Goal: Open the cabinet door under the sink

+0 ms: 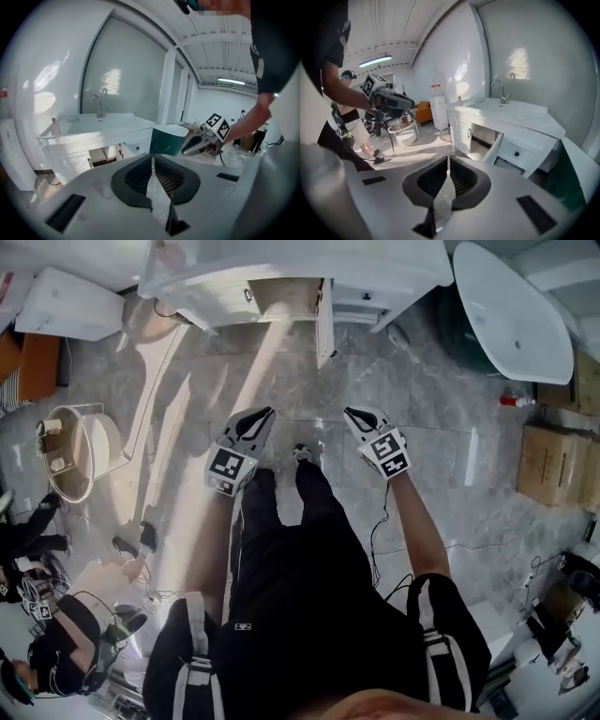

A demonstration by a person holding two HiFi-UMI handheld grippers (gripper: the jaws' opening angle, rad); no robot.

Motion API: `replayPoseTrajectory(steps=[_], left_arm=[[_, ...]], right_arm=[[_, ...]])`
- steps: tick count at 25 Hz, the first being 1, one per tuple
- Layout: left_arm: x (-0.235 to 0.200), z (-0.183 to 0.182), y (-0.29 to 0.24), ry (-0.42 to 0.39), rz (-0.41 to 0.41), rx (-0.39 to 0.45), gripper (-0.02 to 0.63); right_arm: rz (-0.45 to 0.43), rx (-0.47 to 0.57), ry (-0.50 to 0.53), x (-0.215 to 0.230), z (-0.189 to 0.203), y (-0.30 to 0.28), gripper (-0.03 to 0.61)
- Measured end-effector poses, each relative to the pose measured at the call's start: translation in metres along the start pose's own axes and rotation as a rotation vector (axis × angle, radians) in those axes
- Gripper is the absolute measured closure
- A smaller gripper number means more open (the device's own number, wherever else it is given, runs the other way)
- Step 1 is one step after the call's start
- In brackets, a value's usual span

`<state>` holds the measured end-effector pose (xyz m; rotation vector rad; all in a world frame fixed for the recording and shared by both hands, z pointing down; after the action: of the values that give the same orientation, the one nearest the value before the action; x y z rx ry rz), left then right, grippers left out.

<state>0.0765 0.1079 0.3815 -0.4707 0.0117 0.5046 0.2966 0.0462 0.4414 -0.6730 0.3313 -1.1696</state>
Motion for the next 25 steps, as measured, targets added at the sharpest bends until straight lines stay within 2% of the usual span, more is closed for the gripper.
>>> replayPoseTrajectory(steps=[6, 10, 18, 25], left_arm=[[0.022, -0.019, 0.019, 0.029, 0.034, -0.007, 0.584], [0.046, -0.023, 0.033, -0.006, 0.088, -0.032, 0.584], [0.038, -0.037, 0.052, 0.035, 0.034, 0.008, 0.584], [0.032, -0.04, 0.053, 0.061, -0.006, 0.033, 0.584]], right_arm=[[-0.024, 0.03, -0.018, -0.027, -0.028, 0.037, 0.505], [-0.027, 0.054, -0.033, -0.045, -0.035, 0.044, 0.505], [-0.019, 0.112, -0.01, -0.064, -0.059, 0.049, 0.504], [-0.016, 0.102, -0.024, -0.067, -0.053, 0.052, 0.505]])
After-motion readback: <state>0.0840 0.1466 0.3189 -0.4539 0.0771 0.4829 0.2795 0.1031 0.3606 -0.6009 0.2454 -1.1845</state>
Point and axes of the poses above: the fingertips, and each gripper's own axes: y backward along the fingers, x to its right, z out of its underside, the point moved 5 cm from there along y, backward along the fingers, and after that the axes turned 3 degrees about -z, right-handed, at the moved point
